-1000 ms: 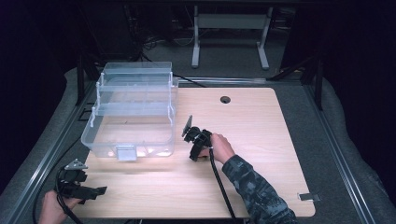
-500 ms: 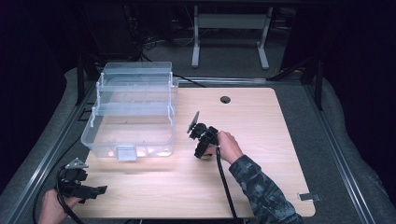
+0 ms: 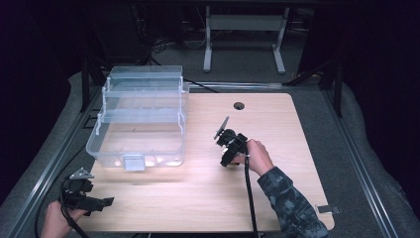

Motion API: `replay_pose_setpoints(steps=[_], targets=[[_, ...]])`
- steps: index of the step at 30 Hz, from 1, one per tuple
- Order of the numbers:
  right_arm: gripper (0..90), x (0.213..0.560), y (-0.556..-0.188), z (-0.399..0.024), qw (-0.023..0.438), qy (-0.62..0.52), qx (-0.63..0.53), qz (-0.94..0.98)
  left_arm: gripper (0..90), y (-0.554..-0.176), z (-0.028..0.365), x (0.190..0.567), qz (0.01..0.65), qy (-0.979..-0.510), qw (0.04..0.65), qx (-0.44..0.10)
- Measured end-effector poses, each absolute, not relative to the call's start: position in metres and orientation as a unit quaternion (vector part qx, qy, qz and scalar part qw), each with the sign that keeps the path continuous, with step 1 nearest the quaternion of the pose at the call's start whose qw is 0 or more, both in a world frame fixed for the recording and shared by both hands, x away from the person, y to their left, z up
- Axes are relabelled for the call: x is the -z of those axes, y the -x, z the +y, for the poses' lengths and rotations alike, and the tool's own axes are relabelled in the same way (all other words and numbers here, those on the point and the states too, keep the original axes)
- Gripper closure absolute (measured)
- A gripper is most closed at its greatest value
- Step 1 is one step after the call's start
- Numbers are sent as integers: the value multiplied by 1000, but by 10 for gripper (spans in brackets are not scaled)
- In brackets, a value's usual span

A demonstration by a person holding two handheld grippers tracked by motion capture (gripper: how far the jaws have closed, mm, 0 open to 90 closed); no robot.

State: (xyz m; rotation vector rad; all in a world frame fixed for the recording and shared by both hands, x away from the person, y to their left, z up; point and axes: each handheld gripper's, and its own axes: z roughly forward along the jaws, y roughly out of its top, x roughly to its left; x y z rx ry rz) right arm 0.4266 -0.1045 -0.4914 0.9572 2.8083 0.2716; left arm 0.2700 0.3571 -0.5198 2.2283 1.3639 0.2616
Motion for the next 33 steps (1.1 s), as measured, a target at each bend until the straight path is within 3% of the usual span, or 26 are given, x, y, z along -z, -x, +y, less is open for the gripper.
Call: replay_pose_setpoints(steps=[33], targets=[[198,482,-419,-242,105,-446,-67,886,2,-271,353,519,500,-822,255,-96]])
